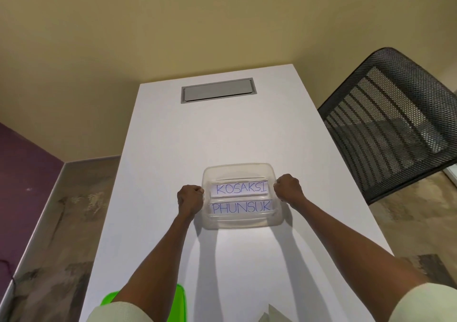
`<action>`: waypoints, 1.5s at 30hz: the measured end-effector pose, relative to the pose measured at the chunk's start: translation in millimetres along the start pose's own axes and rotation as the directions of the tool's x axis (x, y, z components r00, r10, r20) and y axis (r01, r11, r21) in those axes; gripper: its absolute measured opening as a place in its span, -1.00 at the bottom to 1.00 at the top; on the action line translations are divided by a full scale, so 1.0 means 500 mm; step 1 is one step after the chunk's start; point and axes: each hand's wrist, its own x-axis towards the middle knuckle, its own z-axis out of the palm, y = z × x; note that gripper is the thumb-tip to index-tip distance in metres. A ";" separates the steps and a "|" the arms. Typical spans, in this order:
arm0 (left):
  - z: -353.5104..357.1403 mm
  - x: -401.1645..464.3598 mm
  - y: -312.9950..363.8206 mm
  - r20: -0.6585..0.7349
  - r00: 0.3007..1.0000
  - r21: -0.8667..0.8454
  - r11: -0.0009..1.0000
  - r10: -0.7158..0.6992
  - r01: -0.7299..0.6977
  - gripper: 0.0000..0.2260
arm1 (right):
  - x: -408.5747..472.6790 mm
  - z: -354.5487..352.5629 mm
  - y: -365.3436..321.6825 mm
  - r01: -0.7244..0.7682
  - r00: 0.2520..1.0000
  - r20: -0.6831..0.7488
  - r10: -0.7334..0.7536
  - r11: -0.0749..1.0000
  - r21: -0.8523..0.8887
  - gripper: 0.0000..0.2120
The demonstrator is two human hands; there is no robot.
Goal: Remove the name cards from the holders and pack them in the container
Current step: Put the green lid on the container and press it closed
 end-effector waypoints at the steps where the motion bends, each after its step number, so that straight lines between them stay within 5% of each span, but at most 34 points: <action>1: 0.001 0.000 -0.002 0.001 1.000 -0.007 1.000 -0.005 0.005 -0.78 | 0.001 0.003 0.001 -0.003 1.000 0.004 0.003 1.000 -0.004 -0.69; 17: -0.008 0.011 -0.021 0.044 0.998 0.056 0.997 0.052 -0.054 -0.68 | 0.000 0.006 0.005 0.013 1.000 0.009 -0.013 1.000 -0.002 -0.80; 20: -0.023 0.004 -0.028 0.031 0.998 0.036 0.998 0.049 -0.050 -0.72 | -0.010 0.002 -0.003 0.068 0.996 -0.053 -0.070 0.997 -0.045 -0.66; 28: -0.095 -0.038 -0.063 -0.012 1.000 -0.040 0.999 0.023 -0.024 -0.77 | -0.062 -0.004 -0.059 0.280 0.922 -0.257 -0.288 0.958 -0.068 -0.73; 38: -0.201 -0.111 -0.186 -0.133 0.990 -0.084 0.996 -0.047 0.036 -0.81 | -0.164 0.065 -0.137 0.507 0.784 -0.319 -0.532 0.846 -0.165 -0.83; 45: -0.256 -0.162 -0.280 -0.197 0.974 -0.098 0.991 -0.114 0.096 -0.83 | -0.251 0.146 -0.185 0.624 0.743 -0.219 -0.632 0.773 -0.114 -0.81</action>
